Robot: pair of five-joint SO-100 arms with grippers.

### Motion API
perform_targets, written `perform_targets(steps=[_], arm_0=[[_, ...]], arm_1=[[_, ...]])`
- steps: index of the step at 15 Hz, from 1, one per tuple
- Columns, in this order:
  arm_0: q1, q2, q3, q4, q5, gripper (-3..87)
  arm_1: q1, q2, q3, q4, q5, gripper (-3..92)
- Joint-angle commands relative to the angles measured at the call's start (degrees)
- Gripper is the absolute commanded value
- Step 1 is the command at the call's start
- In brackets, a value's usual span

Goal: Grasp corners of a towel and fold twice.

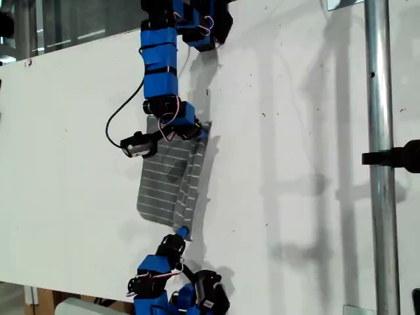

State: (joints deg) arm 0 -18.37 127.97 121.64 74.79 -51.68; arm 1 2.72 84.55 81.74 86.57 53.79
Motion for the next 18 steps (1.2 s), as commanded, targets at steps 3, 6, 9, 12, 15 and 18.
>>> perform_targets(steps=[3, 6, 9, 12, 15, 18], arm_0=[[-16.52, -17.23, -13.10, -5.10, 14.06, -3.0], [-21.36, -36.30, -30.67, -6.24, 21.45, -2.9], [-25.66, -51.15, -48.60, -4.57, 25.05, -2.9], [-27.33, -54.84, -58.45, -1.85, 26.81, -2.9], [-27.69, -56.95, -53.88, -2.72, 25.49, -2.9], [-26.98, -56.69, -45.79, -5.19, 22.59, -2.9]], arm_1=[[20.48, 5.19, 1.32, 0.70, -8.09, -0.2], [31.46, 5.19, 1.32, -2.90, -15.12, -0.2], [37.27, 6.24, 0.44, -8.09, -19.86, -0.2], [40.08, 8.70, 0.35, -10.72, -23.55, -0.2], [36.65, 6.86, 5.19, -11.78, -22.59, -0.2], [31.20, -1.85, 7.56, -13.27, -18.37, -0.2]])
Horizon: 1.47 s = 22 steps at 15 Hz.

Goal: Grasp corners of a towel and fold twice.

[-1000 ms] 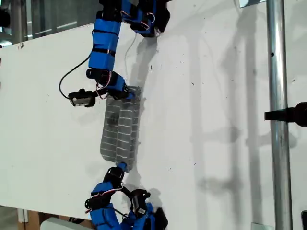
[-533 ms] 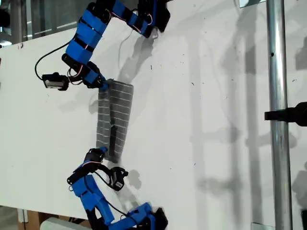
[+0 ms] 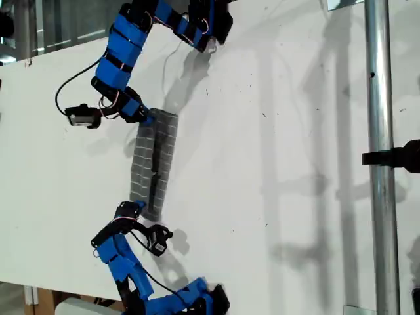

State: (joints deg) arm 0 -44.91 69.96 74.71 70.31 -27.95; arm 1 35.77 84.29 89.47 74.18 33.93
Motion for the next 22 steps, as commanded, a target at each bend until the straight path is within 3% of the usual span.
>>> perform_targets(steps=[1, 4, 5, 6, 7, 8, 13, 16, 19, 22], arm_0=[[-0.18, 2.29, 3.87, -1.14, -1.76, -2.9], [0.18, 3.16, 9.23, -1.67, -4.13, -2.3], [-0.18, 2.90, 9.58, -1.41, -4.57, 3.9], [-0.79, 2.99, 9.23, 0.18, -5.89, 17.5], [-1.41, 4.83, 9.14, 1.85, -7.21, 26.9], [-1.58, 8.26, 9.49, 3.25, -7.73, 30.4], [-0.79, 33.84, 13.36, 10.81, -8.09, 27.5], [5.89, 58.27, 33.84, 2.46, -11.78, 24.5], [18.98, 77.96, 56.34, -7.03, -17.40, 19.7], [29.79, 94.39, 73.74, -11.51, -23.47, 18.5]], arm_1=[[-3.16, -4.75, 0.35, -1.85, 3.25, -0.2], [-4.57, -12.83, 0.26, -4.22, 6.06, -0.2], [-3.87, -13.01, 0.44, -4.39, 6.15, 0.9], [-3.34, -12.66, 0.18, -2.81, 6.59, 10.0], [-2.81, -10.99, 0.26, -0.97, 6.86, 27.6], [-1.93, -8.00, 0.70, 1.05, 6.86, 33.3], [1.58, 15.91, 7.29, 10.37, 10.72, 38.7], [2.02, 25.22, 22.94, 8.09, 18.90, 45.1], [3.16, 30.76, 39.46, -5.36, 24.70, 47.5], [3.16, 22.15, 41.31, -20.30, 27.42, 47.5]])
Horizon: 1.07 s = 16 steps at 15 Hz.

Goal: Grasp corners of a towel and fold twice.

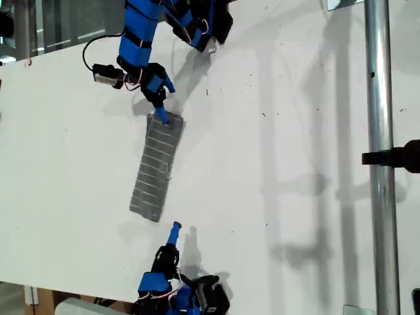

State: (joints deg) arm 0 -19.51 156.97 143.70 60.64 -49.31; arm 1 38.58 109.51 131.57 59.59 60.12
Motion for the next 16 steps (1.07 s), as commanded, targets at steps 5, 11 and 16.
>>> perform_targets(steps=[5, 11, 16], arm_0=[[16.00, 41.84, 22.15, 3.87, -9.84, 14.8], [18.37, 41.92, 23.91, 4.04, -10.81, 13.9], [18.28, 41.92, 25.49, 3.60, -10.63, 13.9]], arm_1=[[-3.08, -28.04, -22.50, -9.05, 5.27, 46.4], [-3.96, -33.75, -30.59, -11.51, 5.54, 1.3], [-2.02, -20.74, -22.24, 1.93, -1.67, -0.2]])
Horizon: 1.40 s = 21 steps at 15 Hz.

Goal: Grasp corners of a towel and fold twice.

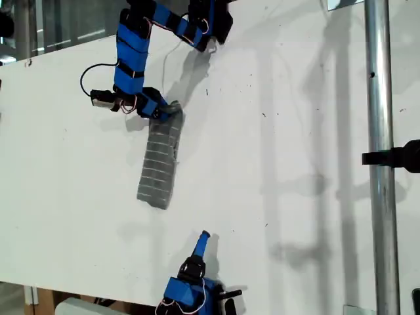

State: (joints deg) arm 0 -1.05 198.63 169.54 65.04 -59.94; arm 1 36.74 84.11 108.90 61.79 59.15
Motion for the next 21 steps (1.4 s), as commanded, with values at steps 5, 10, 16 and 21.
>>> perform_targets(steps=[5, 10, 16, 21], arm_0=[[0.35, 0.26, 0.62, -3.08, 0.09, 13.8], [1.23, 0.26, 0.18, -2.99, -0.09, 13.8], [1.76, 0.26, 1.23, -3.87, -1.14, 13.8], [1.49, 0.26, 2.20, -4.48, -1.23, 13.7]], arm_1=[[-2.29, 35.77, 3.87, 32.34, 6.15, -0.2], [-8.53, 14.94, -16.52, 9.05, 3.08, -0.2], [-9.23, -0.88, -28.04, -7.29, 0.00, 14.3], [-9.76, 21.27, -12.04, -30.94, -0.53, 12.0]])
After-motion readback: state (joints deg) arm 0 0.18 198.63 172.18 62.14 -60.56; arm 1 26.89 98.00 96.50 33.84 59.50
